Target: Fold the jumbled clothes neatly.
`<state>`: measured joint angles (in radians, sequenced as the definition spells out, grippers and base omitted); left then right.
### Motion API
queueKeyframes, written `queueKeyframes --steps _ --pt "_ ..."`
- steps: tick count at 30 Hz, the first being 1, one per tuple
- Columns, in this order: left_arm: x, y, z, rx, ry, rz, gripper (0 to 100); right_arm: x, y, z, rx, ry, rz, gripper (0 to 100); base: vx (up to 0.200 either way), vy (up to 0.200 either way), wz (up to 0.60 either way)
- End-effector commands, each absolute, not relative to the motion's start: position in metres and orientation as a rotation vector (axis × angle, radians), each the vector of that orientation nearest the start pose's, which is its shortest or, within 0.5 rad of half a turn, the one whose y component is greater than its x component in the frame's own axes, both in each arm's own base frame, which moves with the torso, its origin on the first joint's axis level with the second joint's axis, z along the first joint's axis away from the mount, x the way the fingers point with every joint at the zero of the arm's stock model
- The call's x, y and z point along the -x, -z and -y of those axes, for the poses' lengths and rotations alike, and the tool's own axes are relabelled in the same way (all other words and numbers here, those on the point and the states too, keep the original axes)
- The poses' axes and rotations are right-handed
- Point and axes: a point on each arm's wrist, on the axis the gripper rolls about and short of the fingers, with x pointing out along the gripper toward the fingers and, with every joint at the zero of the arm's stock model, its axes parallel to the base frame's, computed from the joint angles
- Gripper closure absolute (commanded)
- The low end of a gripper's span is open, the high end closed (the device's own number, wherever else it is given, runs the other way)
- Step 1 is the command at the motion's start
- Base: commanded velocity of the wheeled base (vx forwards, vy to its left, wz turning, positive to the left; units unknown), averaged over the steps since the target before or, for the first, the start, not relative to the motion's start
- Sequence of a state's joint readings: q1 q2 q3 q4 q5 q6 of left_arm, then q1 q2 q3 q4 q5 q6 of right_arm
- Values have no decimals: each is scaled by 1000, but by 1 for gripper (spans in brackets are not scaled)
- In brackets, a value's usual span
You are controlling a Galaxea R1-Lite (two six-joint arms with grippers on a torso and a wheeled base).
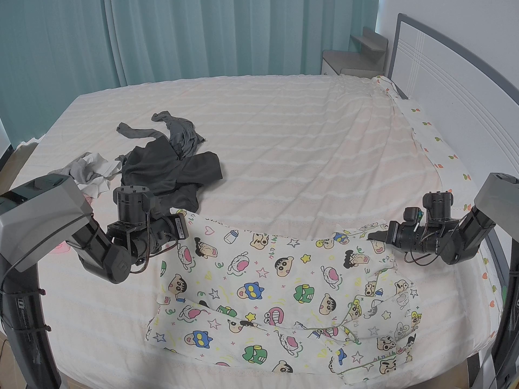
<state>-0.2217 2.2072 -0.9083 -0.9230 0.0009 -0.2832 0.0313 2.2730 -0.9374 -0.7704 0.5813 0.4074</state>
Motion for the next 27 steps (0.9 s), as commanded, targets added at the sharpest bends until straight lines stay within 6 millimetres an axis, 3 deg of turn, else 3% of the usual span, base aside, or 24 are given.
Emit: queueKeyframes --steps 1,12,22,27 --pt "-371 -65 83 236 163 -397 100 -373 -33 -17 -546 -507 -645 100 0 0 0" --pt "-350 -61 77 203 166 -446 100 -337 -27 -16 -549 -575 -630 100 0 0 0" --pt "-336 -48 76 168 170 -509 100 -289 -10 -14 -508 -634 -673 100 0 0 0" --pt "-331 -45 76 159 174 -521 100 -277 -4 -15 -498 -642 -701 100 0 0 0"
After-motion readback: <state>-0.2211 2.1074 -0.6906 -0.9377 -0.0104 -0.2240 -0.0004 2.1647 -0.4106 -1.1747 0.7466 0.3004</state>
